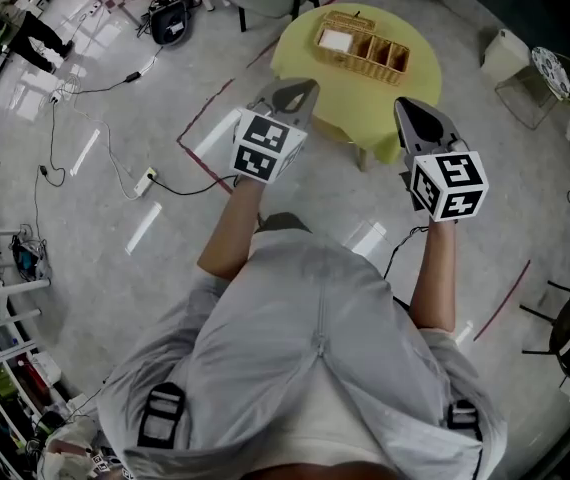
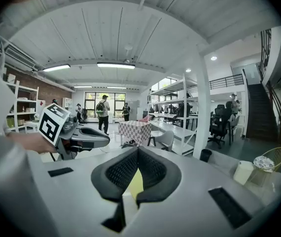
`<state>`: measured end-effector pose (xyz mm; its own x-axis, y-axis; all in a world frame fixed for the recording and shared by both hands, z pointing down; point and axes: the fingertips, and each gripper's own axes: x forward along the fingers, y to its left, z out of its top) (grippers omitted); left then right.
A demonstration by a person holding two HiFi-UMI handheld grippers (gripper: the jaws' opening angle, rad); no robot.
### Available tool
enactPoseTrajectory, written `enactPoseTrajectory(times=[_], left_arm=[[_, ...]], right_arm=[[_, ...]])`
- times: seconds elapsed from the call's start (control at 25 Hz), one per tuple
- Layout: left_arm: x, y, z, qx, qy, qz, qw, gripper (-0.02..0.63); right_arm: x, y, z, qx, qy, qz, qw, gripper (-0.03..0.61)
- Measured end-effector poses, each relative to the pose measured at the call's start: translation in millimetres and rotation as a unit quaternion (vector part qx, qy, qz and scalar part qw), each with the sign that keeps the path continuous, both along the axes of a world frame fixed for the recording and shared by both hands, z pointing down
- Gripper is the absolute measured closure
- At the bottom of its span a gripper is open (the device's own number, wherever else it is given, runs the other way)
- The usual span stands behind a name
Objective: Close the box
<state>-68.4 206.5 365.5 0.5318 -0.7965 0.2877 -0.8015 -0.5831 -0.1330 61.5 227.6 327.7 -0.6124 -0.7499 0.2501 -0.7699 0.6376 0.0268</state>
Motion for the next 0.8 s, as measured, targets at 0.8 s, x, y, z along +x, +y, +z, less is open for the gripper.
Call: enactPoseTrajectory(times=[0.8], left_arm=[[-6, -153, 41, -0.036, 0.001, 0.023, 0.9991, 0.583]], right_arm=[[-2, -150, 36, -0.033, -0.036, 0.029, 0.998, 0.555]])
